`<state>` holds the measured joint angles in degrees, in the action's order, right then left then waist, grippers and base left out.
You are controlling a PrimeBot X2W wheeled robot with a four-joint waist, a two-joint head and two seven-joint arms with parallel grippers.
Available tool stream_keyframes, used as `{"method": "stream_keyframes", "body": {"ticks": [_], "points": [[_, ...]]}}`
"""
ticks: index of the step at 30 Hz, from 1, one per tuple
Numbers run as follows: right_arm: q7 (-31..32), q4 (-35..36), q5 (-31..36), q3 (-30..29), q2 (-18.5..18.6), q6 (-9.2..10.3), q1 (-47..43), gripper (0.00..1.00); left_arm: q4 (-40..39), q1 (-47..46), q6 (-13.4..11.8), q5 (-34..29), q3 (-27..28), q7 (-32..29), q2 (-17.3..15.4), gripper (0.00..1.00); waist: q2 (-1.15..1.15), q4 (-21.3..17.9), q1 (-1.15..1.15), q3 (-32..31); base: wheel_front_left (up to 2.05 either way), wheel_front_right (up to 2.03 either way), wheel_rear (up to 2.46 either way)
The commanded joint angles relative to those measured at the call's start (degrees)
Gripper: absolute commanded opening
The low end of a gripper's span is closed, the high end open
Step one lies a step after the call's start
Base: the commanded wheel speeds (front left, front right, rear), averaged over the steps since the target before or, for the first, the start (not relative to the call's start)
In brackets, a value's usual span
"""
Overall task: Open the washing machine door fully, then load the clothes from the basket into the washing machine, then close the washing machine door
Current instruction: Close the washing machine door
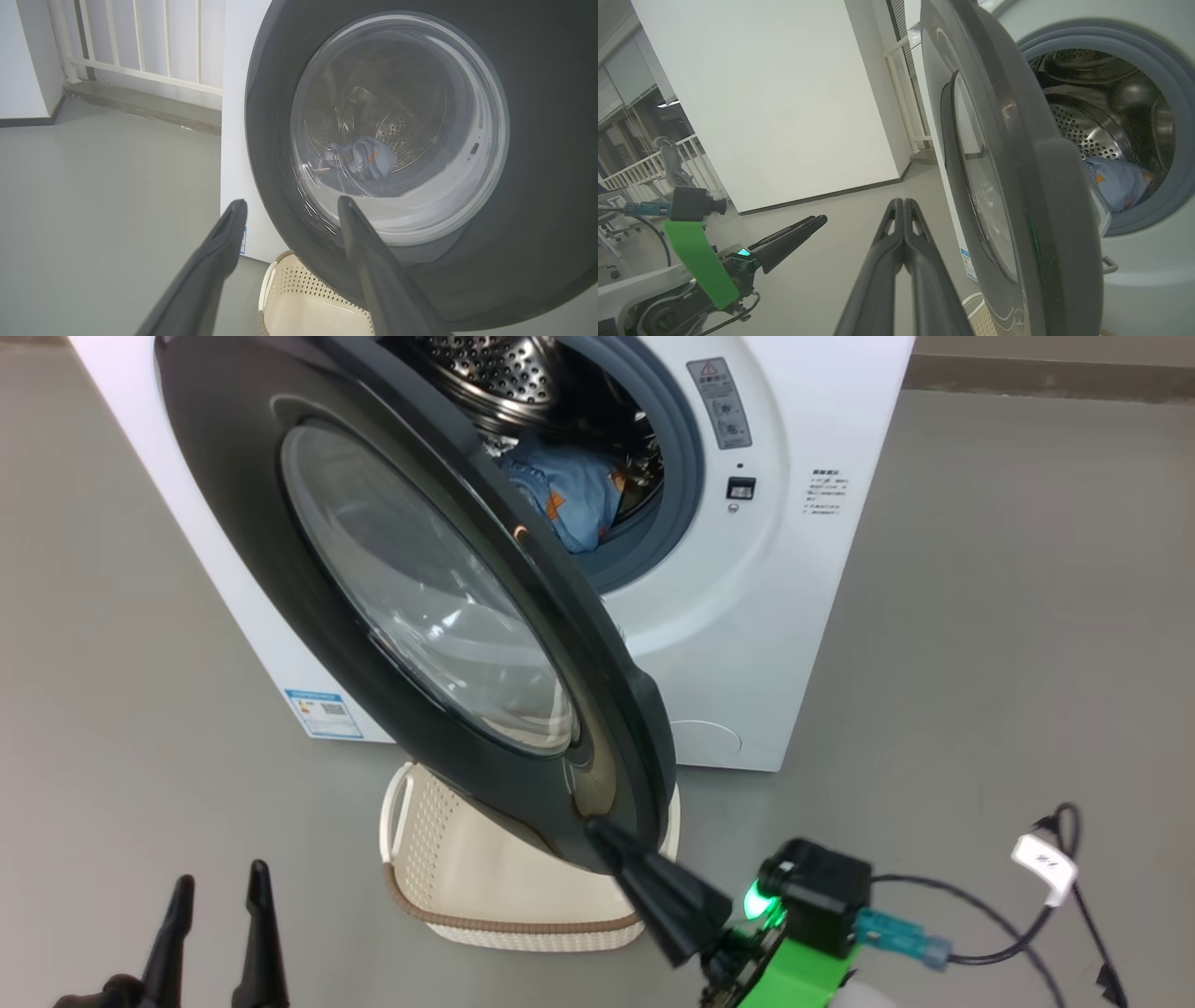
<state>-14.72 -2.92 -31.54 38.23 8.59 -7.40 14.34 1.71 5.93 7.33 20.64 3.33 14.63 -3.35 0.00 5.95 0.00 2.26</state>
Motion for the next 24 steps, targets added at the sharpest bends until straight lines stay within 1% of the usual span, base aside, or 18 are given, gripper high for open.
{"method": "stream_keyframes", "body": {"ticks": [1, 5, 12, 17, 24], "points": [[-0.3, 0.2, -0.8, 1.8, -1.2, -0.09, 1.6, 0.0, -1.3, -1.7, 0.2, 0.0, 1.5, 0.4, -0.3, 1.0, 0.0, 0.5, 0.0, 0.4, 0.0, 0.0, 0.0], [-0.3, -3.4, -1.4, 3.8, -1.3, -0.09, 2.4, 0.0, -0.8, -2.3, 0.2, 0.2, 0.8, 0.4, -0.2, 1.0, 0.0, 1.1, 0.0, 1.1, 0.0, 0.0, 0.0], [-0.3, -7.2, -2.0, 3.5, -1.5, -0.09, 4.0, 0.0, -0.5, -3.1, 0.2, 0.6, 0.5, 0.4, 0.0, 1.0, 0.0, 1.8, 0.0, 2.4, 0.0, 0.0, 0.0], [-0.3, -10.1, -1.7, 0.7, -1.6, -0.09, 6.1, 0.0, -0.2, -4.3, 0.2, 0.8, -0.2, 0.4, 0.2, 1.0, 0.0, 2.4, 0.0, 3.9, 0.0, 0.0, 0.0], [-0.3, -11.0, -0.6, -3.2, -2.1, -0.09, 7.3, 0.0, -0.2, -5.3, 0.2, 0.6, -0.8, 0.4, 0.3, 1.0, 0.0, 2.3, 0.0, 4.9, 0.0, 0.0, 0.0]]}}
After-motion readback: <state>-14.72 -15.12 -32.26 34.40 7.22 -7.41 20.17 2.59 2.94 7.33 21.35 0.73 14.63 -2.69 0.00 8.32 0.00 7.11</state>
